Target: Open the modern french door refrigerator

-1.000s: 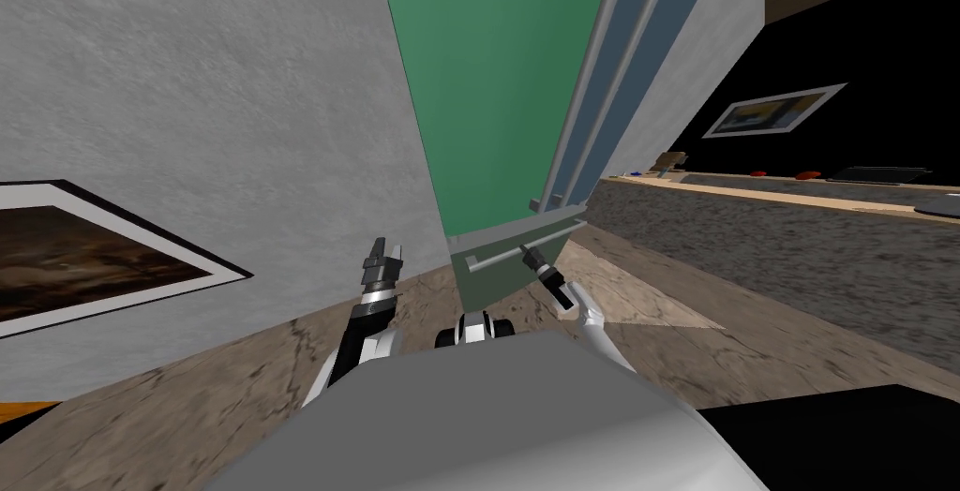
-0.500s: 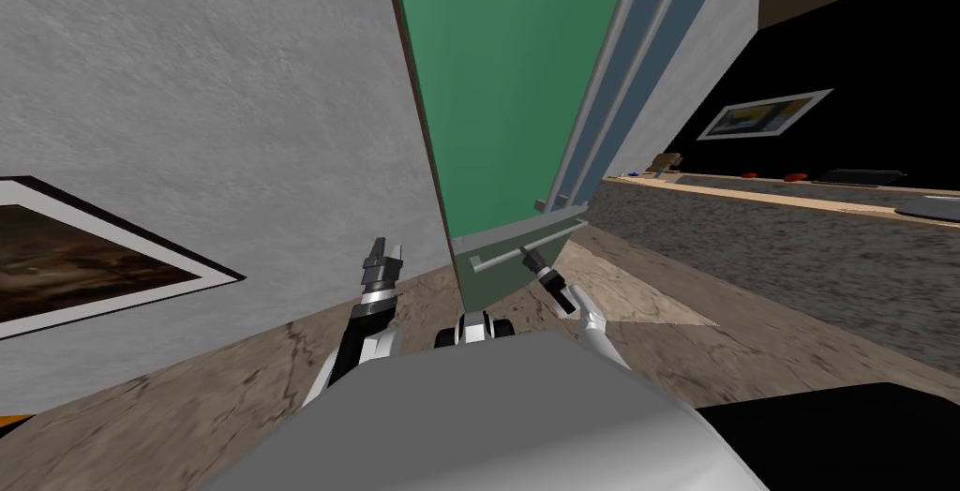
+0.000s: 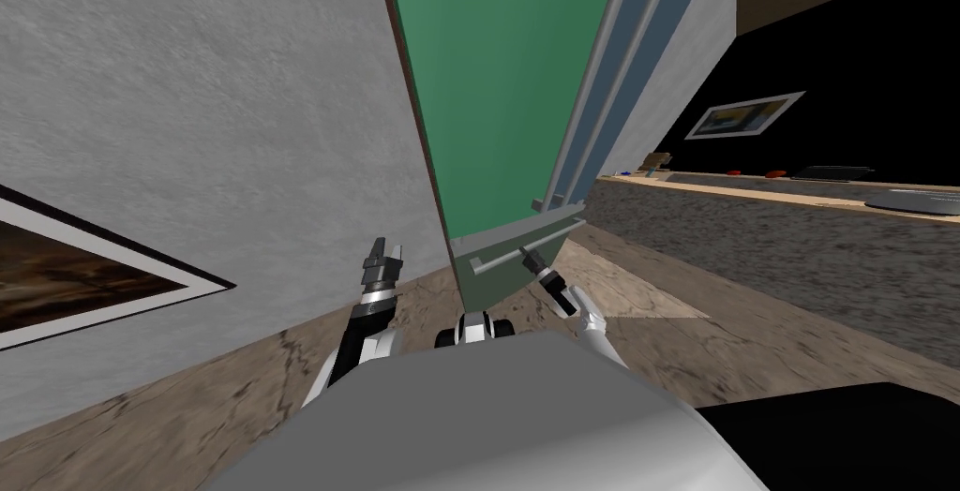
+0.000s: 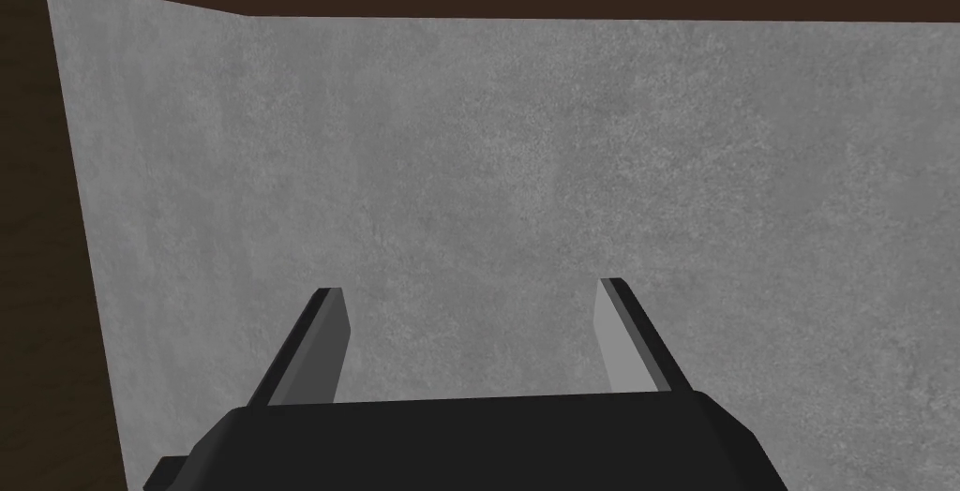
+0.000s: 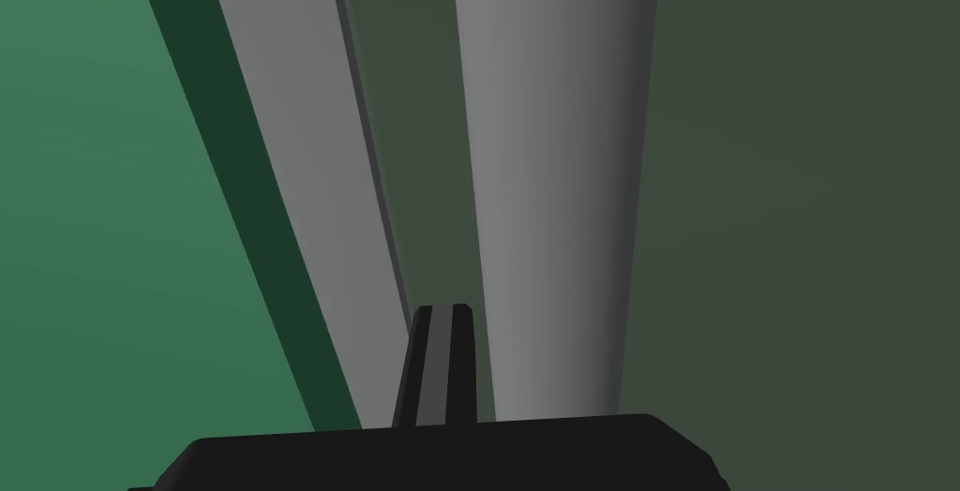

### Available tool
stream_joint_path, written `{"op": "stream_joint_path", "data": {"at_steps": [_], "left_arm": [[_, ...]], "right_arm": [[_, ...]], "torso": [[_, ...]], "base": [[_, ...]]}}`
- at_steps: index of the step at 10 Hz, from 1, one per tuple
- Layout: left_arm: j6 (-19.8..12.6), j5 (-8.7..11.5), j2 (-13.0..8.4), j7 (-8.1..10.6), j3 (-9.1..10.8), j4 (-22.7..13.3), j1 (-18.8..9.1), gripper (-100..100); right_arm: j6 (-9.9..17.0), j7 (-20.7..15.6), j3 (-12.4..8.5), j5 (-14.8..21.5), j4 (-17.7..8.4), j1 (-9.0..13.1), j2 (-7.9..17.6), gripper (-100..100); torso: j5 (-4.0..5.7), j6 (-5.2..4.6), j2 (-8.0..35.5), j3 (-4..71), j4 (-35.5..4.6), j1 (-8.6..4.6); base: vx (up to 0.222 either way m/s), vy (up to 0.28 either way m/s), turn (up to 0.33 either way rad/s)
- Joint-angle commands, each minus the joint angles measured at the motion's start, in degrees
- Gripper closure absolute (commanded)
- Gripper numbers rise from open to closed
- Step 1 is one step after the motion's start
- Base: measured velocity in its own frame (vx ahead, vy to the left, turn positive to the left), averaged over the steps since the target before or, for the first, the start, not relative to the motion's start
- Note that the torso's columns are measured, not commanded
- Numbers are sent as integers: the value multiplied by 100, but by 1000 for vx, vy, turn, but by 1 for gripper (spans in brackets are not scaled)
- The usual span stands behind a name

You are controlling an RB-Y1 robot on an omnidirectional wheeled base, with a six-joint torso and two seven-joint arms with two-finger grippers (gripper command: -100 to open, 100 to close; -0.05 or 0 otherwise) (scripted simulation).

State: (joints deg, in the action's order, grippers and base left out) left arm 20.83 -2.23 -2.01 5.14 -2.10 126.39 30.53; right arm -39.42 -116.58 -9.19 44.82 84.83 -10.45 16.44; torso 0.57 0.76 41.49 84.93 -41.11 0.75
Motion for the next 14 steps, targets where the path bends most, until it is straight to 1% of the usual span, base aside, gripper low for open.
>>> {"op": "stream_joint_path", "data": {"at_steps": [1,3,5,7,8,10,14], "left_arm": [[0,0,0,0,0,0,-1,0],[0,0,-1,0,0,0,-1,0],[0,0,-1,0,0,0,-1,0],[0,0,0,0,0,0,-1,0],[0,0,0,0,0,0,0,0],[0,0,0,0,0,0,-1,0],[0,0,-1,0,0,0,-1,0]], "right_arm": [[-213,-65,143,80,-159,-107,-120,-100],[-213,-65,143,80,-159,-107,-120,-100],[-213,-65,143,80,-159,-107,-120,-100],[-560,-214,29,141,-273,-151,-228,-100],[-617,-214,29,141,-273,-151,-228,-100],[-617,-214,29,141,-273,-151,-228,-100],[-617,-214,29,141,-273,-151,-228,-100]], "torso": [[3,19,-4,2,1,3],[17,15,13,-9,8,-21],[2,-1,11,-8,-7,-20],[6,-4,5,-5,4,-12],[10,7,-9,1,16,1],[12,22,7,-8,14,1],[10,11,5,-7,13,-2]], "base": [[11,28,9],[-3,-3,28],[-4,-2,0],[26,57,-150],[39,81,-63],[-4,26,12],[-3,-2,1]]}}
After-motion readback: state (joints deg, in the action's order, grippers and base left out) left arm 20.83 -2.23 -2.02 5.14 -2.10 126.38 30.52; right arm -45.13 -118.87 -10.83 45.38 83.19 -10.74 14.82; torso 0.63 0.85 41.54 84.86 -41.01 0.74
